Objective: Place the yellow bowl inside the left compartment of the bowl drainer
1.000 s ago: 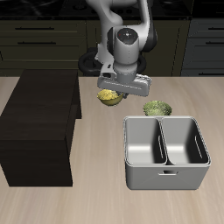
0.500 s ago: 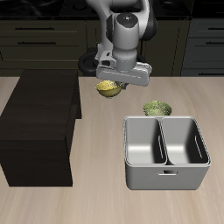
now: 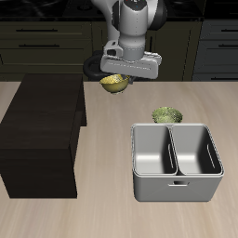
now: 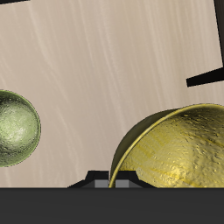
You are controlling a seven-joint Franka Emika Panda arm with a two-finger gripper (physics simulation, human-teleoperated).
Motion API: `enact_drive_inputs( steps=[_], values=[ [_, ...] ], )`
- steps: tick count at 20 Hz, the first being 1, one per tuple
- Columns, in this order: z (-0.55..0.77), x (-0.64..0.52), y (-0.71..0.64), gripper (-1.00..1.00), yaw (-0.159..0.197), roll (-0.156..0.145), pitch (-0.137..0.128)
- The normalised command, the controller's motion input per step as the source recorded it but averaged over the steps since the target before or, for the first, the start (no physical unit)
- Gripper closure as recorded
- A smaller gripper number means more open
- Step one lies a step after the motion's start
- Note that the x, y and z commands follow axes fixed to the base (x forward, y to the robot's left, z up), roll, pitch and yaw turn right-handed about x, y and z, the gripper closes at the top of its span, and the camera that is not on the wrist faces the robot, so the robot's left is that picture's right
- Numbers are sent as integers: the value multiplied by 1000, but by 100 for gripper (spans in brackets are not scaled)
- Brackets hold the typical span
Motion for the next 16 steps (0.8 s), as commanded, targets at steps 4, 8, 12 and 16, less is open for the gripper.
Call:
enact_drive_inputs(
  steps=[4,8,12,16],
  values=[
    [386,-24,1,100,19,8,-42],
    [501,-33,19,100,24,10,-64],
    [358,-25,-4,100,10,-1,-44],
    [427,-15,-13,100,28,-13,-61]
  ],
)
